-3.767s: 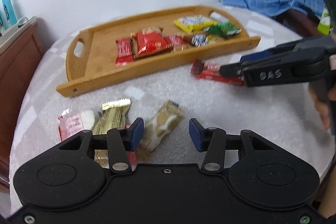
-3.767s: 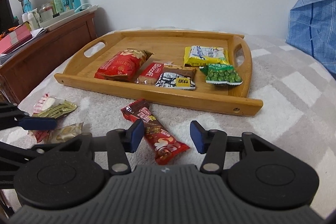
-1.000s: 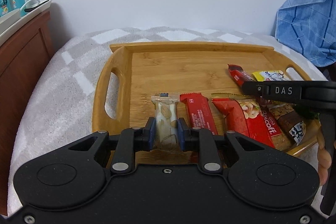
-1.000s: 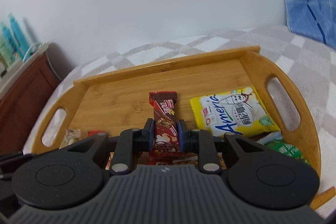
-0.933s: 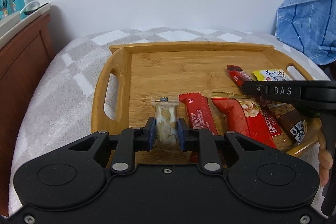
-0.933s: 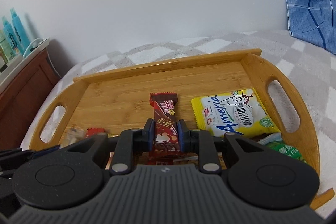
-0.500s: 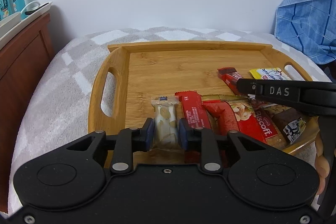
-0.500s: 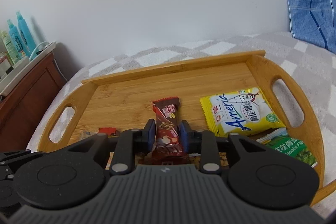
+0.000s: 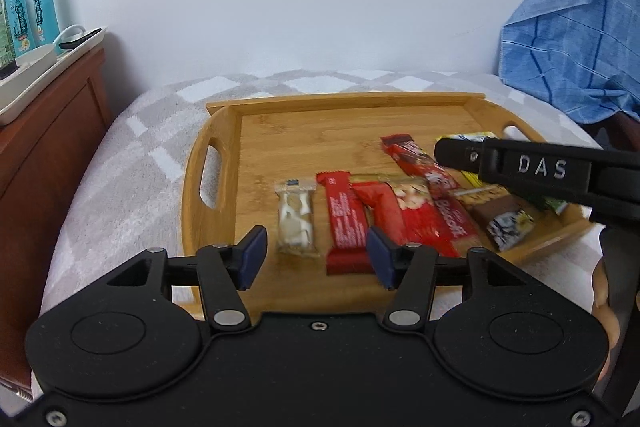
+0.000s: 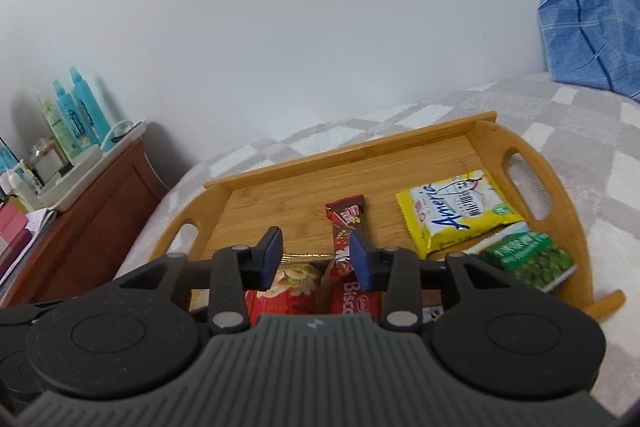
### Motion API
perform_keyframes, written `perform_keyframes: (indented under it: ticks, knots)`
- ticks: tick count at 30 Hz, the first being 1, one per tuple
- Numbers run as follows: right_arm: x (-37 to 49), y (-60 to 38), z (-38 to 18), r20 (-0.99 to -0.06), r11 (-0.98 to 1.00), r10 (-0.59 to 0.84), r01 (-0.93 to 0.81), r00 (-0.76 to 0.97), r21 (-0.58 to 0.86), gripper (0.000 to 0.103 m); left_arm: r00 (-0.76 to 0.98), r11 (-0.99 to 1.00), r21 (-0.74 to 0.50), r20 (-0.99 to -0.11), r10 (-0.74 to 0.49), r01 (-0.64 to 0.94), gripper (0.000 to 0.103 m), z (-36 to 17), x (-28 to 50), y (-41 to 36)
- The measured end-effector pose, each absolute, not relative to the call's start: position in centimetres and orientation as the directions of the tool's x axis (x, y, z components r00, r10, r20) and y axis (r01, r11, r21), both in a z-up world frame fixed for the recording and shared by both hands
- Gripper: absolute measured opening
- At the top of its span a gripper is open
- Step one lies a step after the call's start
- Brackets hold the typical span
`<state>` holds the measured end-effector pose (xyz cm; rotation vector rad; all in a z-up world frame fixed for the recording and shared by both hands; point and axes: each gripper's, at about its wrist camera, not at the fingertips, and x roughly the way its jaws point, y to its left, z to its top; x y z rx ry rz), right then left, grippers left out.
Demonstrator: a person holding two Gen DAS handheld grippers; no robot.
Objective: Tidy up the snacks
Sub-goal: 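Move both open tools back toward the snacks beside the tray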
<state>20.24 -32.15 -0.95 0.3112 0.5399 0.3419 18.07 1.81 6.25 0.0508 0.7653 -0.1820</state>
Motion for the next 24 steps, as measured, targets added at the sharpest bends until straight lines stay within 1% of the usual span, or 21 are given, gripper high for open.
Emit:
perform_keyframes:
  ticks: [2,4,6,11,17,24]
  knots:
    - [19.5,-32.6,-0.7,-0.429,0.902,0.382,-0.231,0.819,0.364,0.058,0.708,0.983,-0.021,-0.69,-0.148,0.185,0.057,6.5,17.2,1.8]
    - [18.7,-32.9,-0.5,-0.41,0.909,0.366,-0.227,0.835,0.35,0.062,0.707,0.982,-0.023,-0.691,-0.149,0.185,0.059,6.6,16.4,1.9]
    - [17.9,-33.2,-0.6,-0.399,0.91,0.358,-0.22,0.844,0.35,0.064,0.706,0.983,-0.024,-0.692,-0.15,0.184,0.06,6.7,15.7,2.1]
    - [16.0,-33.4,-1.6,-0.406,0.905,0.359,-0.207,0.84,0.37,0.064,0.709,0.984,-0.024,-0.691,-0.144,0.177,0.066,6.7,13.9,2.6]
    - [13.8,-32.8,-2.5,-0.389,0.908,0.361,-0.224,0.848,0.354,0.069,0.714,0.982,0.018,-0.689,-0.124,0.188,0.073,6.6,11.5,3.4]
    - [11.3,-32.3,-3.1,-0.37,0.906,0.368,-0.239,0.853,0.35,0.073,0.712,0.979,0.012,-0.688,-0.14,0.204,0.074,6.6,9.3,4.4]
